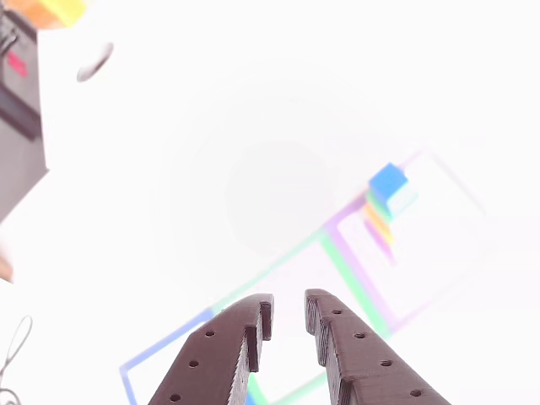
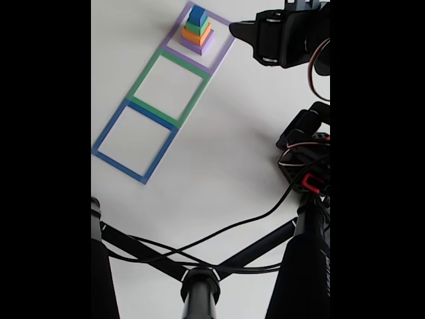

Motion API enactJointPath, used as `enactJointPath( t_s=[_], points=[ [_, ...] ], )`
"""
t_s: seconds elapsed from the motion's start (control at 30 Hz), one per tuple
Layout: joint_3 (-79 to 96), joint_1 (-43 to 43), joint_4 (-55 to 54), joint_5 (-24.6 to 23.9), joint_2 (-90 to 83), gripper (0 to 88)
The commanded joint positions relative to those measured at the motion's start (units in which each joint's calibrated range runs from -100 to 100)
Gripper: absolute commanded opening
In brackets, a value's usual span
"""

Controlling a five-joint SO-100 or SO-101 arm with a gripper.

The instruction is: Tower of hanoi

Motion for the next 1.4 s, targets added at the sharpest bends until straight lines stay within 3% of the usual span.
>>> enactJointPath(
  t_s=[0.0,0.07,0.17,0.27,0.37,0.43,0.5,0.57,0.6,0.87,1.07,1.37],
  points=[
    [-1.9,2.6,-4.7,23.5,0.8,0.0],
    [0.5,3.2,-6.3,31.8,0.4,0.1],
    [4.9,4.4,-8.8,38.9,-0.3,0.0],
    [9.1,5.8,-14.0,36.1,-0.6,0.0],
    [13.5,6.0,-15.4,46.7,-1.0,0.3],
    [18.3,7.2,-19.1,50.4,-1.9,11.0],
    [24.0,9.3,-23.9,52.0,-3.5,13.1],
    [29.8,11.7,-26.9,61.3,-5.5,25.0],
    [32.3,12.6,-28.3,63.4,-6.3,26.8],
    [50.4,15.0,-48.6,63.4,-6.8,31.8],
    [67.7,16.2,-78.8,63.4,-1.4,33.4],
    [69.8,17.2,-100.0,63.4,15.9,33.4]
  ],
)
